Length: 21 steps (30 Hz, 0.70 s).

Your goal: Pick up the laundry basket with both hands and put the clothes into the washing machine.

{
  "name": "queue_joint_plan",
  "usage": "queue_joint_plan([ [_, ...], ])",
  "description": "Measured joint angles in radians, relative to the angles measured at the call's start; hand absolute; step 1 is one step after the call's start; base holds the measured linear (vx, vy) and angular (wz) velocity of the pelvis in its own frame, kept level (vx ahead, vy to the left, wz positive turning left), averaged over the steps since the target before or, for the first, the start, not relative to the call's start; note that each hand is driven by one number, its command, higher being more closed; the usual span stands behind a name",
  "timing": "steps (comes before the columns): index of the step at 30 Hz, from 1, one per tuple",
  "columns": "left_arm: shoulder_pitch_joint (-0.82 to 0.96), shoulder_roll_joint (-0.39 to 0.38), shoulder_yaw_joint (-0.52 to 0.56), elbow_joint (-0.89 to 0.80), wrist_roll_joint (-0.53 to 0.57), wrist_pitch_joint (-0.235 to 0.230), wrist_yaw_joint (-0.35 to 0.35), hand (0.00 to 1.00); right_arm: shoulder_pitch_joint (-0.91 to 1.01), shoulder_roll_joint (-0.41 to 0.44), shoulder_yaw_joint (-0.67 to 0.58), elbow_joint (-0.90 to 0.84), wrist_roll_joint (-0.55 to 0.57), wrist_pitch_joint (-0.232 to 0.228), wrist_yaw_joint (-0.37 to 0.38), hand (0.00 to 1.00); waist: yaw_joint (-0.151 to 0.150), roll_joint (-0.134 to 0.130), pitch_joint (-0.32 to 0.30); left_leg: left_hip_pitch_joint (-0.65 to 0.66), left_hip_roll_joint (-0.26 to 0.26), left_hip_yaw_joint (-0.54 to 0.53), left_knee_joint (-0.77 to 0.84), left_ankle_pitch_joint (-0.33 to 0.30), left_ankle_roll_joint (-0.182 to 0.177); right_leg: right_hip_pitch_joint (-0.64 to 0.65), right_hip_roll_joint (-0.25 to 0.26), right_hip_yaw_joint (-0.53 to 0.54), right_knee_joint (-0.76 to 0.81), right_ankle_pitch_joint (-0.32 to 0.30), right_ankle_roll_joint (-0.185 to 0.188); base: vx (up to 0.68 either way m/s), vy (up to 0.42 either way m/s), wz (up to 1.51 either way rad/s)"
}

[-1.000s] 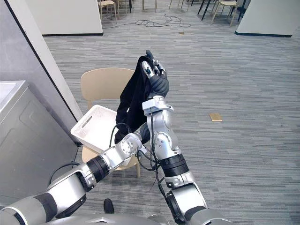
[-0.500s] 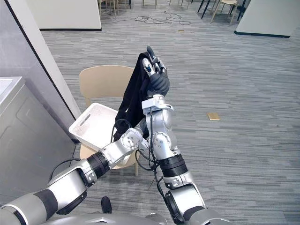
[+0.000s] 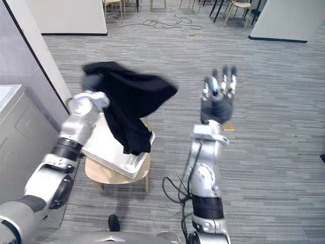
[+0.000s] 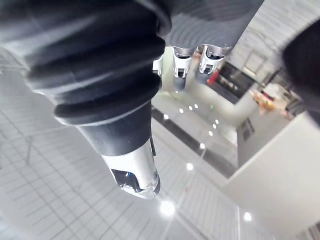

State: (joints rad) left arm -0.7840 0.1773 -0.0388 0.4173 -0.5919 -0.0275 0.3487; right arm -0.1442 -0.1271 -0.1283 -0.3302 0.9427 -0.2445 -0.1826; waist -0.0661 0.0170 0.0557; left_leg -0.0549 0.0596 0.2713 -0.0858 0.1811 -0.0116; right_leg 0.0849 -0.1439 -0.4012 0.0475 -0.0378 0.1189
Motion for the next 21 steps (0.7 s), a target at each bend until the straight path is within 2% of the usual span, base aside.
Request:
queue_joint_plan([
  [3, 0.055, 0.029, 0.116, -0.128, -0.048, -0.055, 0.021, 1.00, 0.100, 0.007, -0.052, -0.002, -0.007, 0.012, 0.003, 0.00, 0.000, 0.000, 0.000, 0.004, -0.002, -0.002, 0.000, -0.002, -0.003, -0.001, -0.008, 0.000, 0.008, -0.011, -0.003, 0.00, 0.013, 0.02],
  [9, 0.115, 0.042, 0.235, -0.171, -0.119, -0.103, 0.046, 1.00, 0.153, 0.042, -0.099, 0.008, -0.008, 0.038, 0.030, 0.00, 0.001, 0.000, -0.002, 0.004, -0.004, -0.003, 0.000, -0.002, -0.003, -0.001, -0.010, 0.001, 0.008, -0.010, -0.005, 0.00, 0.000, 0.00],
  [13, 0.139, 0.042, 0.282, -0.194, -0.191, -0.128, 0.070, 1.00, 0.176, 0.044, -0.127, 0.048, -0.008, 0.054, 0.030, 0.00, 0.001, -0.006, -0.016, 0.004, -0.009, -0.003, 0.000, -0.002, -0.003, -0.001, -0.011, 0.001, 0.008, -0.010, -0.004, 0.01, -0.001, 0.00],
  [15, 0.176, 0.042, 0.314, -0.266, -0.209, -0.156, 0.077, 1.00, 0.197, 0.060, -0.135, 0.053, -0.008, 0.054, 0.031, 0.00, -0.001, -0.009, -0.028, 0.005, -0.011, -0.003, 0.001, -0.002, -0.003, -0.001, -0.012, 0.002, 0.009, -0.007, 0.001, 0.04, -0.005, -0.01],
  [18, 0.236, 0.036, 0.324, -0.366, -0.214, -0.173, 0.078, 1.00, 0.222, 0.089, -0.155, 0.075, -0.008, 0.057, 0.033, 0.00, 0.000, -0.009, -0.045, 0.005, -0.013, -0.005, 0.001, -0.002, -0.003, 0.000, -0.012, 0.002, 0.009, -0.007, 0.001, 0.01, -0.001, 0.01],
  [21, 0.348, -0.010, 0.330, -0.516, -0.214, -0.182, 0.057, 1.00, 0.284, 0.124, -0.171, 0.083, -0.008, 0.075, 0.042, 0.00, 0.003, -0.003, -0.059, 0.006, -0.014, -0.017, 0.000, -0.002, -0.003, 0.005, -0.014, -0.006, 0.011, -0.014, -0.003, 0.00, 0.001, 0.09],
])
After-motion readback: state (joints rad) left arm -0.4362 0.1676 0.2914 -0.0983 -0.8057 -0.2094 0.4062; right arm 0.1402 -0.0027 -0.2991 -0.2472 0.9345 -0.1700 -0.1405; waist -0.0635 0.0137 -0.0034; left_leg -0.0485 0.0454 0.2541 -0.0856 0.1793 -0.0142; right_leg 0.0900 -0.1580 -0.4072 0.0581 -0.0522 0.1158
